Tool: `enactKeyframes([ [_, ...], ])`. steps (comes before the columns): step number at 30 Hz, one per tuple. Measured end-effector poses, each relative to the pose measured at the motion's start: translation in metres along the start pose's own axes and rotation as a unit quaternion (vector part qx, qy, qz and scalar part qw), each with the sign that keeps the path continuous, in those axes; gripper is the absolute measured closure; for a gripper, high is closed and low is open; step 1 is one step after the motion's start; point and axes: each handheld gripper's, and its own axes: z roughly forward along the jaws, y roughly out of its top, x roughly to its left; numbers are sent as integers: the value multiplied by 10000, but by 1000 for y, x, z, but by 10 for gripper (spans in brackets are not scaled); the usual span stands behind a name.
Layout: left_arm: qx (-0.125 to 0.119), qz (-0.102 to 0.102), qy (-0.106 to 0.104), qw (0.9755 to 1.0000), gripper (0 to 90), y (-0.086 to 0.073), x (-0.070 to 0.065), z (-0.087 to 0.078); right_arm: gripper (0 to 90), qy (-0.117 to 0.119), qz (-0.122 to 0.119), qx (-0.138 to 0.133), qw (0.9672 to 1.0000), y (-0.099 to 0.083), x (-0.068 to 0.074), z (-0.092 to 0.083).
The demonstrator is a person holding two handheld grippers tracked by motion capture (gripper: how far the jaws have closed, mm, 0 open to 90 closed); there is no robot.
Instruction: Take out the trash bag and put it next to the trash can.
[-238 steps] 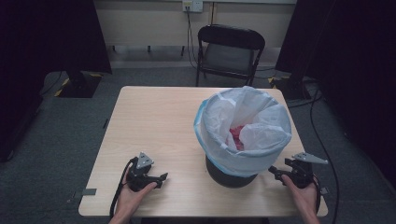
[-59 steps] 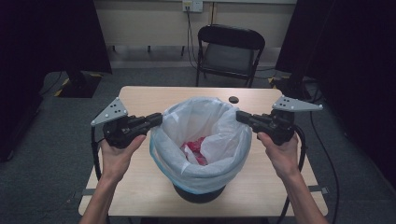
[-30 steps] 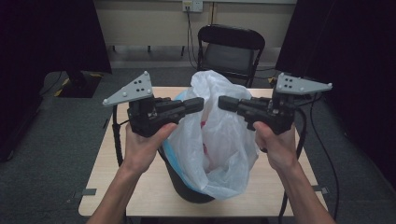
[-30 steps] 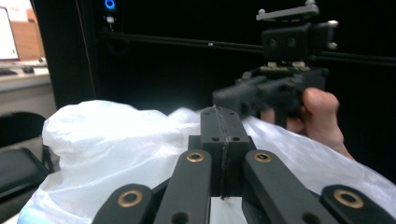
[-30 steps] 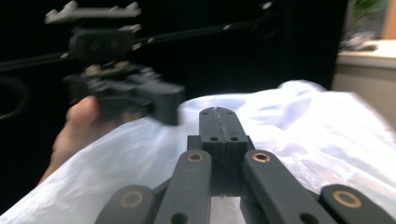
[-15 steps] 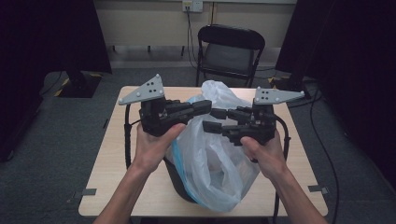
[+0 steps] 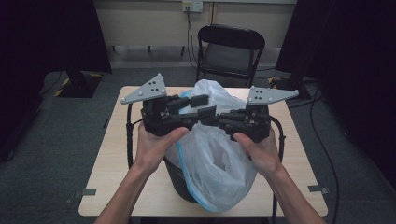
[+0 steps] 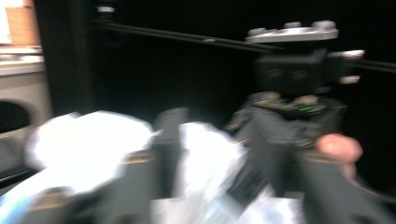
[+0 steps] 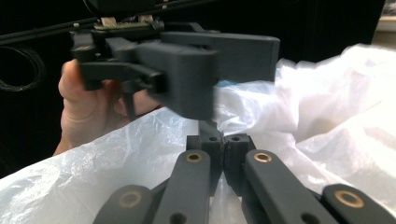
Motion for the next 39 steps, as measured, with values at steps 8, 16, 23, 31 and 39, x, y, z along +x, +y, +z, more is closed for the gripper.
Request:
enactKeyframes([
  [8, -295, 221, -164, 9992, 129, 1, -2, -18, 900, -241, -246, -404, 9986, 43, 2, -22],
  [16, 413, 288, -24, 9987, 48, -8, 2, 21, 900, -41, -509, -519, 9973, 66, 27, -8],
  [23, 696, 626, -179, 9954, 586, -15, -6, 30, 900, 46, -444, -687, 9966, 68, 33, -15],
  [31, 656, 646, -166, 9956, 896, -3, -5, 17, 236, -281, -413, -650, 9966, 56, 29, -39],
  [39, 288, 521, -263, 9979, 895, 17, -1, 5, 141, -471, -425, -255, 9977, 21, 13, -41],
])
